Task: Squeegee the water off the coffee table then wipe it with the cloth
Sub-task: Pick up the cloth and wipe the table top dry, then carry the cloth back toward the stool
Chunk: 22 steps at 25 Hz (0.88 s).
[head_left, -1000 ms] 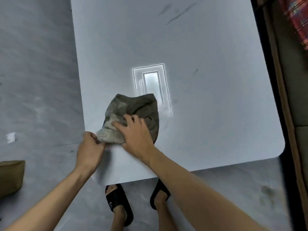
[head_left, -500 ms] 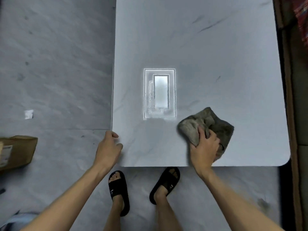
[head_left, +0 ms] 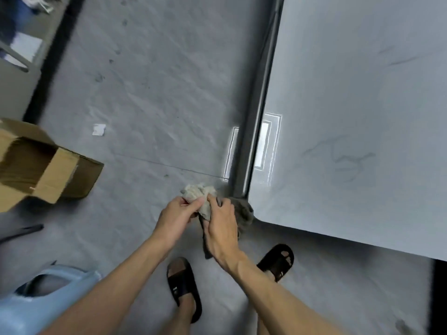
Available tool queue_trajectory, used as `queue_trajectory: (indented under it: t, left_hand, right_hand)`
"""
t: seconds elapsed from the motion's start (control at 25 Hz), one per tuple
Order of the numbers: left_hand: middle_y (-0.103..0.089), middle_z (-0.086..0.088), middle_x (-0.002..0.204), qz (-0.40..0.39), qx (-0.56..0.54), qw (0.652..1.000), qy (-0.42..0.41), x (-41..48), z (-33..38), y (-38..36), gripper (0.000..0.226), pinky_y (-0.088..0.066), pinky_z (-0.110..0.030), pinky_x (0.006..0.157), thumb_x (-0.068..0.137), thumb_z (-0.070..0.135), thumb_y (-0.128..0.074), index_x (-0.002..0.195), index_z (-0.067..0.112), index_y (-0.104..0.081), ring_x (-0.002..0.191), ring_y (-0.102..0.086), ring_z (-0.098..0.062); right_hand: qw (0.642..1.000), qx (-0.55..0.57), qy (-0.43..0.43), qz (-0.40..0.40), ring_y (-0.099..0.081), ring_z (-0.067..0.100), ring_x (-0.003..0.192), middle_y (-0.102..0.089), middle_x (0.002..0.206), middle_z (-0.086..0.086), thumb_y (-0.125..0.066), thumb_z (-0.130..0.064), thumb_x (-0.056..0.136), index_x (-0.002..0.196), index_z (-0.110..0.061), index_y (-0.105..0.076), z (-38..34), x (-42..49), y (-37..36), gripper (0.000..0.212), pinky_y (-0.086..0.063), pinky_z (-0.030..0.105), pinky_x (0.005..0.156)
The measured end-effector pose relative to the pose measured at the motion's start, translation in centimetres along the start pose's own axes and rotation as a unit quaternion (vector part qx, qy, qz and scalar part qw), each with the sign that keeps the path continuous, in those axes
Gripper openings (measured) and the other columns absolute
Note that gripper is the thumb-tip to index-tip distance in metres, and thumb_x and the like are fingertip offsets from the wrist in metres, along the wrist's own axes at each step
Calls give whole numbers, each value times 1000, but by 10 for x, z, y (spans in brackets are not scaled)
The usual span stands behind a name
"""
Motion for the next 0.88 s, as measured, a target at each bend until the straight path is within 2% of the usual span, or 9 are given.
queue_trajectory:
  t: [0.12,0.2,0.36,0.48,0.56,0.64,0.72,0.8,0.88]
  left_hand:
    - [-73,2,89,134,67,989,-21,-15,-10,73,40,-54,-33,78,73,52,-72,93,19,-69,85,-68,-17]
    - [-71,-4,88,187,116,975,-36,-30,-12,118,37,-47,-28,68,74,44,-74,94,13,-67,84,-66,-23]
    - [-72,-5,83,158,143,971,-111,-68,-14,193,25,-50,-30,70,77,29,-76,92,11,-66,79,-65,-23]
    - [-61,12,59,104,177,965,-161,-119,-19,244,24,-38,-10,53,76,17,-79,71,24,-56,59,-54,2]
    - [-59,15,54,94,175,960,-197,-157,-16,268,32,-36,-11,53,75,14,-79,65,28,-52,55,-52,6]
    - [-64,8,67,104,181,952,-225,-193,-8,286,22,-45,-27,64,75,19,-78,73,24,-58,66,-58,-5]
    - [-65,3,70,115,166,948,-245,-235,-9,306,16,-46,-34,67,75,23,-77,77,20,-61,68,-58,-12]
    - [-65,0,67,140,104,950,-258,-277,-26,323,17,-45,-33,67,73,23,-79,77,18,-63,65,-55,-9]
    - [-75,-1,80,160,8,954,-252,-316,-58,339,24,-51,-34,77,67,26,-83,85,25,-67,75,-64,-9]
  right_hand:
    - [999,17,28,8,-43,24,104,-47,116,8,-53,-11,83,136,-24,-37,-68,-16,-29,57,-47,39,86]
    - [998,51,40,-16,-42,21,102,-46,113,4,-55,-19,82,131,-25,-38,-114,-28,-46,52,-48,38,84]
    - [988,97,41,-116,-46,16,114,-41,121,-1,-64,-60,75,128,-29,-38,-169,-53,-45,67,-45,30,96]
    - [978,-38,197,-60,-36,22,132,-33,143,6,-74,-60,68,144,-24,-32,-217,-54,1,94,-36,36,111]
    - [922,-137,358,-56,-33,28,137,-35,148,10,-79,-56,65,144,-22,-36,-272,-62,24,96,-31,44,114]
    - [873,-162,447,-106,-44,27,130,-50,138,9,-82,-47,65,131,-15,-52,-322,-80,30,79,-30,46,114]
    - [856,-157,472,-142,-58,21,107,-64,112,5,-83,-41,65,109,-12,-62,-364,-107,32,56,-35,38,108]
    - [848,-148,481,-167,-55,8,77,-61,81,-4,-83,-41,65,86,-18,-58,-393,-141,35,39,-36,18,82]
    - [849,-110,483,-184,-46,0,57,-45,59,-14,-84,-38,68,68,-30,-42,-419,-179,36,43,-30,15,57]
Point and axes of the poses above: each hand's wrist, its own x-axis towards the middle knuckle, its own y-axis out of the back of the hand, z = x × y, the point moved 3 cm from there along x, towards the middle knuckle
